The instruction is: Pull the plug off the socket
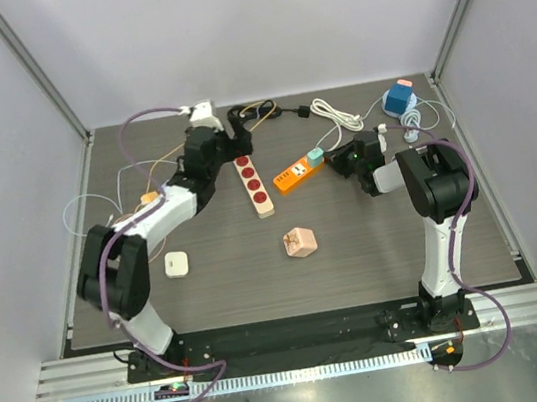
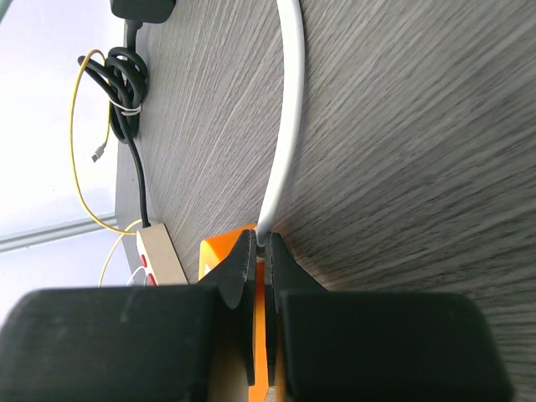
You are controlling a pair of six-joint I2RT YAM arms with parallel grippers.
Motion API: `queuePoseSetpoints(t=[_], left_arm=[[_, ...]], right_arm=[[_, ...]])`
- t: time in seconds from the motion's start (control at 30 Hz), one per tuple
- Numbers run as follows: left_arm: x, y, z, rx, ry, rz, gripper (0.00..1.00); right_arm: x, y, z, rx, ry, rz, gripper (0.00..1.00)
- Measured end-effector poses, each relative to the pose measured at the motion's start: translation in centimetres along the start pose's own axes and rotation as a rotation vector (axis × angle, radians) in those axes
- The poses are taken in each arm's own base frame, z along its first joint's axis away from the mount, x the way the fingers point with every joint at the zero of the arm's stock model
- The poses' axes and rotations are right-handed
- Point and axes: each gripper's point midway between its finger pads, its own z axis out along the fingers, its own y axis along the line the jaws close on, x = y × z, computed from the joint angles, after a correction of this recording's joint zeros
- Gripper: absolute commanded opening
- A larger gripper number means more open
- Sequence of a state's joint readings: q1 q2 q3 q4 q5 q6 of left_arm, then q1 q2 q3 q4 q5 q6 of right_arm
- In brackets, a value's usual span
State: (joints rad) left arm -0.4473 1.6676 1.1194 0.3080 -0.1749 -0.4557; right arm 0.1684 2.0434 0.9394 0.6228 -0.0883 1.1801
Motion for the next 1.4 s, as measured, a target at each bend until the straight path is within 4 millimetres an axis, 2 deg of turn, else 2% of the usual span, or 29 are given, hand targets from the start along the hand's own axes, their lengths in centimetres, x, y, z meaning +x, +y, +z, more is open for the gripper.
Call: queuePoseSetpoints(t=[0.07,0.17,0.27,0.37,0.57,0.8,1.07,1.2,1.23,1.33,1.4], left_arm=[[1.5,-3.0,1.3,0.091,0.032,0.072,0.88],[4.3,-8.2,2.1,0.236,0.084,0.185,0.85],[7.1,-12.9,2.7,0.379,0.135,0.287,0.77],[9.1,-15.8,2.9,0.482,0.184,0.348,0.76],[10.7,-16.2,3.4,0.515,0.239,0.413,0.77],[12.2,-17.3,5.4,0.52,0.319,0.453,0.69],[15.8,-16.2,5.9,0.492,0.448,0.469,0.66],[16.7,-15.8,6.1,0.482,0.485,0.477,0.66],[16.8,-15.8,6.1,0.479,0.493,0.478,0.65],[16.8,-15.9,6.4,0.474,0.501,0.48,0.51],[16.7,-16.0,6.6,0.471,0.497,0.486,0.49]], right_arm=[[0.0,0.0,0.0,0.0,0.001,0.0,0.01],[0.0,0.0,0.0,-0.002,0.002,0.0,0.01],[0.1,0.1,0.1,-0.006,0.006,0.0,0.01],[0.1,0.1,0.1,-0.009,0.009,-0.001,0.01],[0.3,0.2,0.2,-0.015,0.014,0.0,0.01],[0.4,0.2,0.3,-0.023,0.018,0.002,0.01],[0.5,0.3,0.3,-0.033,0.024,0.002,0.01],[0.5,0.3,0.3,-0.034,0.024,0.002,0.01],[0.5,0.3,0.3,-0.034,0.024,0.003,0.01],[0.5,0.4,0.4,-0.036,0.024,0.005,0.01],[0.5,0.4,0.4,-0.037,0.025,0.005,0.01]])
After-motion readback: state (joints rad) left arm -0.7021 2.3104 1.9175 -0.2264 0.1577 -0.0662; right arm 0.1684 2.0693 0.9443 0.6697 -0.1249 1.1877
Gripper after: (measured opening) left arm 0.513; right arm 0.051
